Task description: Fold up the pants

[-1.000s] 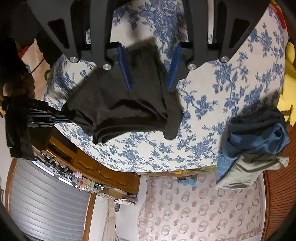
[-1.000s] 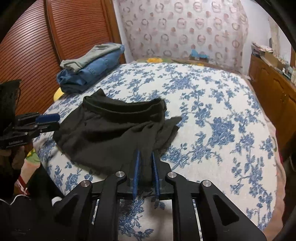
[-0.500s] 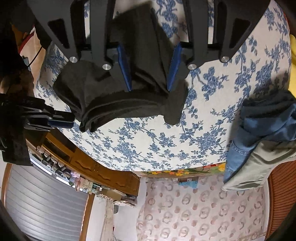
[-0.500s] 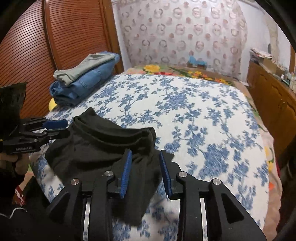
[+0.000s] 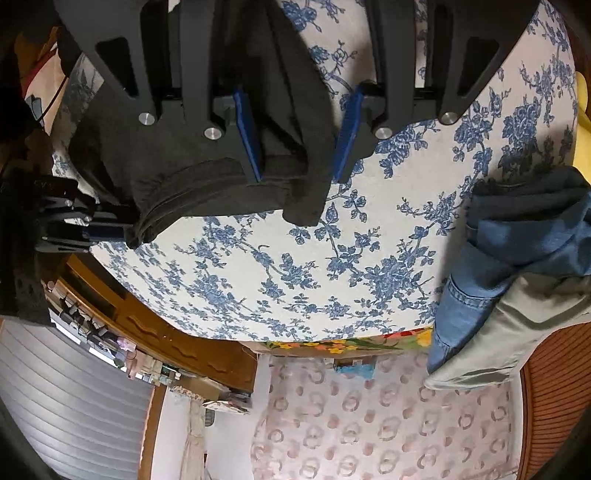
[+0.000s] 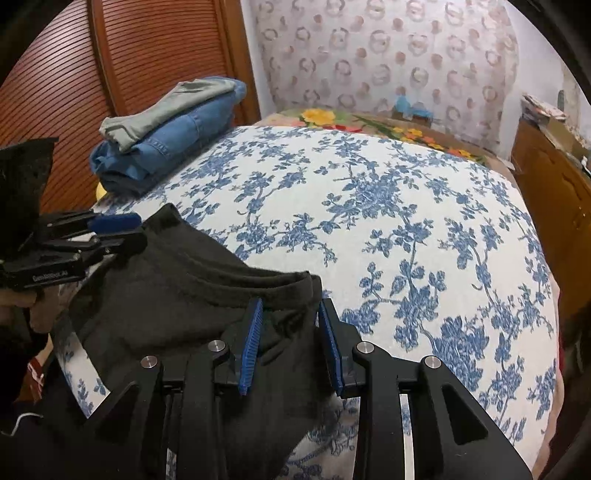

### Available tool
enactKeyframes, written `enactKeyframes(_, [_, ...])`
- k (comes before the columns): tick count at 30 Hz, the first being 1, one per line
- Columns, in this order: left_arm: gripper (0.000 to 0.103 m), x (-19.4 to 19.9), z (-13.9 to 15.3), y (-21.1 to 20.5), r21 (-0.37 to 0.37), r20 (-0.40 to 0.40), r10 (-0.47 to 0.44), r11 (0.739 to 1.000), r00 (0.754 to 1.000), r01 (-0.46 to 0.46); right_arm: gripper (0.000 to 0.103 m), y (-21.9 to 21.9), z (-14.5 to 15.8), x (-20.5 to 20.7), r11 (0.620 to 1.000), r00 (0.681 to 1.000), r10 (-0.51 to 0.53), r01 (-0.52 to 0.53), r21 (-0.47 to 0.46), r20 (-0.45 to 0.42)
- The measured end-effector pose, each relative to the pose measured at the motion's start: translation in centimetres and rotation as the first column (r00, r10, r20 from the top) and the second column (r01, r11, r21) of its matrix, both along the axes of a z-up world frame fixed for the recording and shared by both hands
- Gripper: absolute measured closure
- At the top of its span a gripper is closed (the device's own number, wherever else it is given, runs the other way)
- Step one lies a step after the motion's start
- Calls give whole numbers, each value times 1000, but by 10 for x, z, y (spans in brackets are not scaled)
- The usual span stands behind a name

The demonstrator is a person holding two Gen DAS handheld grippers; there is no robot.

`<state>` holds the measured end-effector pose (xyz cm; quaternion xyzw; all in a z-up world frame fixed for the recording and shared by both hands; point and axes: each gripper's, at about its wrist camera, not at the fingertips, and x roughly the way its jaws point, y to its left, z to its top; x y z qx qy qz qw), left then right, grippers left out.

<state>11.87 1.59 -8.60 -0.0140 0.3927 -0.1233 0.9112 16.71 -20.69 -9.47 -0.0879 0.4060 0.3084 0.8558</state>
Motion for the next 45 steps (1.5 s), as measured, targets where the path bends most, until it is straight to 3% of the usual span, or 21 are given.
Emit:
enactKeyframes(1, [64, 1, -1, 1, -1, -1, 1, 1000, 1000, -1, 75, 1, 0, 2, 1000, 1000, -3, 3, 3, -1])
enactKeyframes(3, [64, 2, -2, 2, -9, -4, 3, 1000, 1000, -3, 96, 1, 1, 6, 1000, 1000, -14, 14, 15, 2])
enactKeyframes(5, [64, 0, -2, 3, -21, -6, 3, 1000, 1000, -3, 99, 0, 3, 7, 999, 999, -47, 47, 7, 26])
enactKeyframes(19, [64, -21, 20, 0, -25, 49, -8, 1000, 999, 9, 99, -2, 8, 5, 996, 994, -86, 85, 16, 63])
enactKeyframes(28, [64, -25, 15, -9, -2, 31, -25, 1000, 999, 25, 87, -9, 21, -22, 996, 993, -88, 86, 28, 82])
enactKeyframes(45, [64, -33, -10, -7, 18, -25, -15, 1000, 1000, 16, 85, -33, 0, -89, 996, 996, -83, 84, 37, -26])
